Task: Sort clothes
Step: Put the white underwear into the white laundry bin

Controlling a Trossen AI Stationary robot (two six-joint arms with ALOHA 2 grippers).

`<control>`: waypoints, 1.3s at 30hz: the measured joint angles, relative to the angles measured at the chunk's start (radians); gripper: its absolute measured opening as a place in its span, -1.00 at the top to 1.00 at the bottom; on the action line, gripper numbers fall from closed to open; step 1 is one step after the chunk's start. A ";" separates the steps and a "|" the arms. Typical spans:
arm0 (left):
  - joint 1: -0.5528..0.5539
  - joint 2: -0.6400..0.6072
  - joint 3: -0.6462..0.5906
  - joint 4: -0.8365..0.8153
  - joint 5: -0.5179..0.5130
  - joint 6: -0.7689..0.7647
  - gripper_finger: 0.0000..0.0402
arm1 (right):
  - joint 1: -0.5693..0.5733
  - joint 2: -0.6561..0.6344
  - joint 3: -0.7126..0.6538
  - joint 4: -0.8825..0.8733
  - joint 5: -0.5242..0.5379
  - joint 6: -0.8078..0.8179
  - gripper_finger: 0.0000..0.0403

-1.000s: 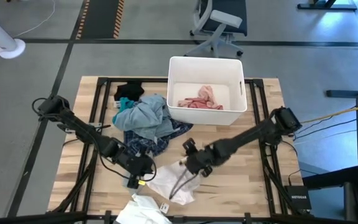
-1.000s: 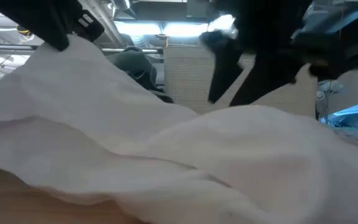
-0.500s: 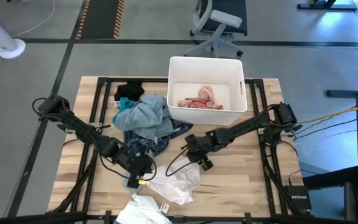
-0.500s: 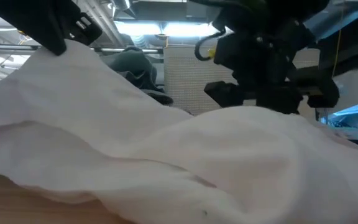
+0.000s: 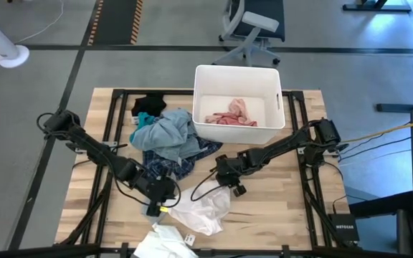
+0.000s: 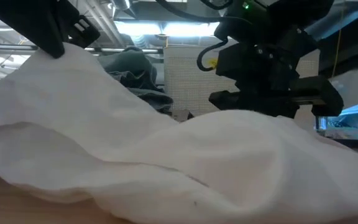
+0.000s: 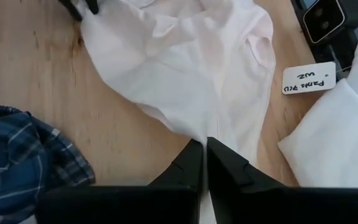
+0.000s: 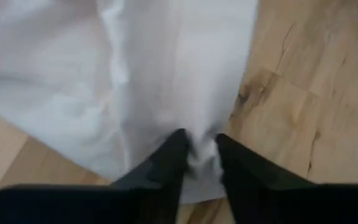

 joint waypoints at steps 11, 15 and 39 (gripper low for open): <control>0.001 0.000 0.000 -0.010 -0.021 -0.007 0.96 | 0.145 -0.179 -0.011 -0.269 0.296 0.067 0.93; 0.016 0.000 0.001 -0.003 -0.087 0.001 0.97 | 0.241 -0.278 -0.010 -0.411 0.423 0.205 0.94; 0.064 -0.017 0.165 0.201 -0.191 0.270 0.94 | 0.699 -0.498 0.302 -0.829 0.789 0.552 0.92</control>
